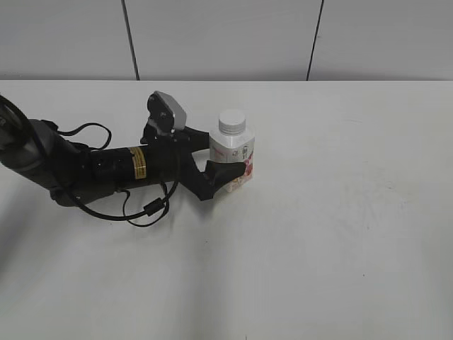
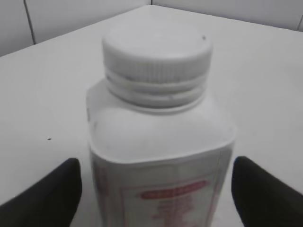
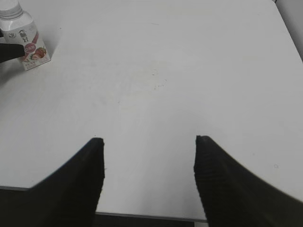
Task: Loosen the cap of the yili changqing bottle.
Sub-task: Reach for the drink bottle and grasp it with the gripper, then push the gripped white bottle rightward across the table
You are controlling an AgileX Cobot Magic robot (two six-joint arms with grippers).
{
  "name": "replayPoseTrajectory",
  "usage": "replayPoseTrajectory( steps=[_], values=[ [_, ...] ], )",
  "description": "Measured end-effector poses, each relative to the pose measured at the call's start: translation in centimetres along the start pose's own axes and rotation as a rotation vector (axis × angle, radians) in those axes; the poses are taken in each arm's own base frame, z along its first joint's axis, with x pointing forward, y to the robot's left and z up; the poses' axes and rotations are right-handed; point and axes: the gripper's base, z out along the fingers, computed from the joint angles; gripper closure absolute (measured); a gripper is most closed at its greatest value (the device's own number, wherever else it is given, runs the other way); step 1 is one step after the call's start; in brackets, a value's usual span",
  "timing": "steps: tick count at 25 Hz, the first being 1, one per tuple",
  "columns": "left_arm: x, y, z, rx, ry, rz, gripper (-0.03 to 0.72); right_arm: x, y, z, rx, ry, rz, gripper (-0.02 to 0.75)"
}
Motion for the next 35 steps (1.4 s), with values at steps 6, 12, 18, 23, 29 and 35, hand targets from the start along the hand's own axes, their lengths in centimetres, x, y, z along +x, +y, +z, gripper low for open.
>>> replayPoseTrajectory(
  steps=[6,12,18,23,29,35],
  values=[
    [0.0,0.1,0.0,-0.012,-0.005,-0.008,0.131,0.0,0.0,0.0,0.0,0.0,0.0,0.258],
    [0.0,0.0,0.0,-0.005,-0.003,-0.004,0.237,0.0,0.0,0.0,0.0,0.0,0.0,0.258],
    [0.0,-0.2,0.0,0.013,0.003,0.006,0.283,-2.4,-0.2,0.8,-0.002,0.028,0.004,0.258],
    [0.0,-0.3,0.1,0.038,0.009,0.026,0.288,-6.3,-0.5,3.0,-0.012,0.149,0.011,0.258],
    [0.0,-0.6,0.1,0.076,0.009,0.05,0.291,-11.9,-1.0,7.6,-0.034,0.345,0.024,0.258],
    [0.1,-1.5,0.0,0.18,0.018,0.107,0.293,-14.9,-1.3,13.7,-0.058,0.586,0.036,0.258]
  ],
)
